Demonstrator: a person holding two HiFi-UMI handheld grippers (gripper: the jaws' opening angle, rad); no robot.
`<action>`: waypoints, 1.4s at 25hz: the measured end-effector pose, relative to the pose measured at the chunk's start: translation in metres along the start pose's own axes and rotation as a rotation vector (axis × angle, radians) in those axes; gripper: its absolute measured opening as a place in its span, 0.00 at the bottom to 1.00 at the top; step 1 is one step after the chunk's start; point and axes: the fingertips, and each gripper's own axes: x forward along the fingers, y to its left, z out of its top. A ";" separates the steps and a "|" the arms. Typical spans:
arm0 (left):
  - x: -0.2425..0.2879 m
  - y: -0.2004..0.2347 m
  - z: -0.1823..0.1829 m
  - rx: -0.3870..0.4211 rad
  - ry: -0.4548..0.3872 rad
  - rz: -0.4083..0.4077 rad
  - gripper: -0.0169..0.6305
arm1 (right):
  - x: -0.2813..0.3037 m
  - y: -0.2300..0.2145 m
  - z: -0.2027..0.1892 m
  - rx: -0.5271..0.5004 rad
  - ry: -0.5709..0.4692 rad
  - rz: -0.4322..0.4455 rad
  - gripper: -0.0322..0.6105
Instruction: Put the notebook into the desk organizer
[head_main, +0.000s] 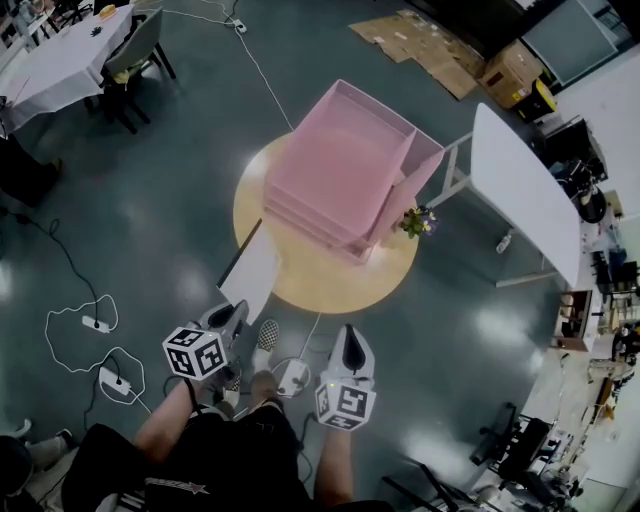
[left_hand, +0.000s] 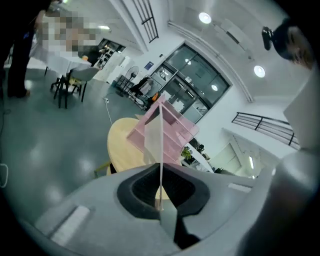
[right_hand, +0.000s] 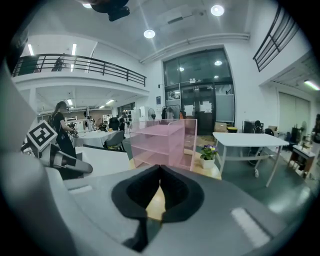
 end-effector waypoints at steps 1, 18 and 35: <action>0.004 0.001 -0.002 -0.035 0.001 -0.016 0.05 | 0.001 -0.001 -0.002 0.001 0.004 -0.001 0.06; 0.073 0.013 -0.014 -0.439 -0.036 -0.247 0.05 | 0.029 -0.011 -0.032 0.010 0.083 0.000 0.06; 0.124 0.007 -0.001 -0.603 -0.077 -0.363 0.05 | 0.047 -0.036 -0.050 0.018 0.154 -0.023 0.06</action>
